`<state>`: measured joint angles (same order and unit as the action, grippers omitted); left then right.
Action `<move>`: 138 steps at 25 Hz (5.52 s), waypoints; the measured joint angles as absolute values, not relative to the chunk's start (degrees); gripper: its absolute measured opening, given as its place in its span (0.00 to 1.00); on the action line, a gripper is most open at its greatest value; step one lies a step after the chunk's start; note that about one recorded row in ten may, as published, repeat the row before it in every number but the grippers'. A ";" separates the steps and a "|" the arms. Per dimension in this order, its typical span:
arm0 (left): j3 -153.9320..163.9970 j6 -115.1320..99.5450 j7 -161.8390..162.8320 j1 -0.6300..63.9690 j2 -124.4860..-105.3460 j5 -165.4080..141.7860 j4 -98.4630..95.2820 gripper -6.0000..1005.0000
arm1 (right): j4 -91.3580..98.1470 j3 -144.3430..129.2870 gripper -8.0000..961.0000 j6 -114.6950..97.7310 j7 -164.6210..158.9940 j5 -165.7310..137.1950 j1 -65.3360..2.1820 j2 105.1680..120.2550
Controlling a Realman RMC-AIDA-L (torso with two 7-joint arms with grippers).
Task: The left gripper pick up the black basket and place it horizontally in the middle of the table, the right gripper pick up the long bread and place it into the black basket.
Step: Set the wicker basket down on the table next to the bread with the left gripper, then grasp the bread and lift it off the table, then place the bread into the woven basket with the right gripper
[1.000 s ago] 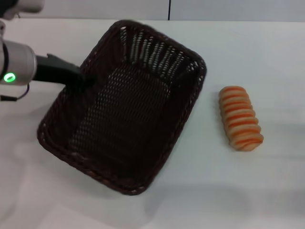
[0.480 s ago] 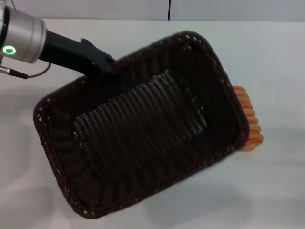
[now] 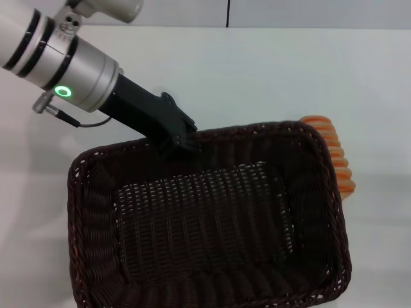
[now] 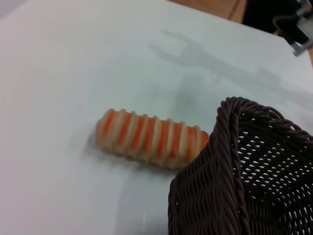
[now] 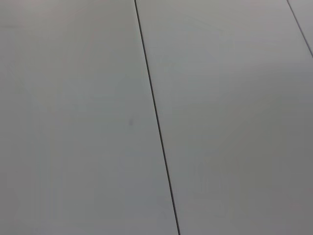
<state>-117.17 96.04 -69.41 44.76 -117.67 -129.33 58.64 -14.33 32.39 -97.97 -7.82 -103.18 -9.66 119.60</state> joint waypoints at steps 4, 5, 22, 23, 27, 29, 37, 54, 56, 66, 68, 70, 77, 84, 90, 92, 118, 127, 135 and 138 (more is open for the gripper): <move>-117.04 95.70 -71.15 45.93 -117.70 -129.63 57.26 0.20 | -14.32 32.35 0.87 -98.03 -7.82 -103.18 -9.78 119.58; -117.03 95.27 -72.25 46.69 -117.78 -129.67 56.88 0.20 | -14.32 32.34 0.87 -98.07 -7.82 -103.18 -9.82 119.57; -112.78 85.29 -77.75 49.87 -117.95 -132.26 53.01 0.22 | -13.87 31.71 0.87 -98.10 -7.82 -103.18 -9.61 119.42; -111.99 84.32 -77.73 49.66 -117.97 -132.41 53.07 0.22 | -13.87 31.71 0.87 -98.10 -7.82 -103.18 -9.60 119.42; -111.04 82.88 -78.29 49.52 -118.01 -132.42 53.37 0.23 | -13.87 31.72 0.87 -98.10 -7.82 -103.18 -9.58 119.42; -111.01 82.33 -79.05 49.62 -118.06 -132.39 53.91 0.24 | -13.87 31.72 0.87 -98.10 -7.82 -103.18 -9.58 119.43; -107.25 61.43 -80.85 40.27 -118.68 -129.59 73.24 0.45 | -13.83 30.95 0.87 -97.07 -7.59 -103.18 -10.29 119.43; -75.70 -62.36 -23.03 10.72 -118.10 -148.67 50.28 0.74 | -11.81 13.71 0.87 -89.05 -7.26 -103.19 -14.55 119.35; -79.61 -67.28 -11.52 12.44 -118.31 -150.17 39.97 0.74 | -12.16 12.09 0.87 -87.30 -7.24 -103.19 -15.26 119.35; -81.66 -73.29 -3.05 15.05 -118.46 -150.30 24.39 0.74 | -14.16 8.49 0.87 -77.93 -7.21 -103.18 -18.55 119.43; -81.58 -73.68 -3.16 15.55 -118.43 -150.57 23.40 0.74 | -14.15 8.30 0.87 -76.10 -7.28 -103.18 -19.26 119.42; -81.52 -73.89 -3.24 16.28 -118.42 -150.73 22.38 0.74 | -14.18 8.25 0.87 -74.66 -7.49 -103.18 -19.77 119.43; -81.35 -74.21 -3.51 19.06 -118.40 -151.19 19.25 0.73 | -14.77 7.14 0.87 -69.71 -7.62 -103.50 -21.92 119.44; -81.33 -73.83 -3.57 19.50 -118.46 -151.60 19.12 0.73 | -15.04 6.72 0.87 -63.48 -7.66 -105.95 -24.09 119.56; -80.54 -73.36 -3.77 20.24 -118.47 -151.79 18.59 0.73 | -15.45 7.36 0.87 -60.21 -7.70 -105.68 -24.59 119.62; -80.30 -73.40 -3.81 20.25 -118.47 -151.79 18.57 0.73 | -15.46 7.37 0.87 -60.00 -7.71 -105.69 -24.65 119.62; -78.39 -73.80 -3.87 19.61 -118.47 -151.79 18.66 0.73 | -18.13 13.05 0.65 -93.30 -7.51 -106.01 -16.08 119.17; -78.40 -73.63 -3.87 19.72 -118.55 -151.75 18.56 0.73 | -19.70 10.92 0.57 -100.61 -7.41 -123.26 -21.07 119.46; -78.43 -73.94 -3.85 19.18 -118.56 -151.63 18.95 0.73 | -24.58 10.95 0.55 -91.39 -7.53 -129.56 -23.66 119.42; -78.73 -73.78 -3.83 19.07 -118.56 -151.39 18.72 0.73 | -24.91 11.14 0.55 -90.34 -8.10 -129.55 -23.87 119.30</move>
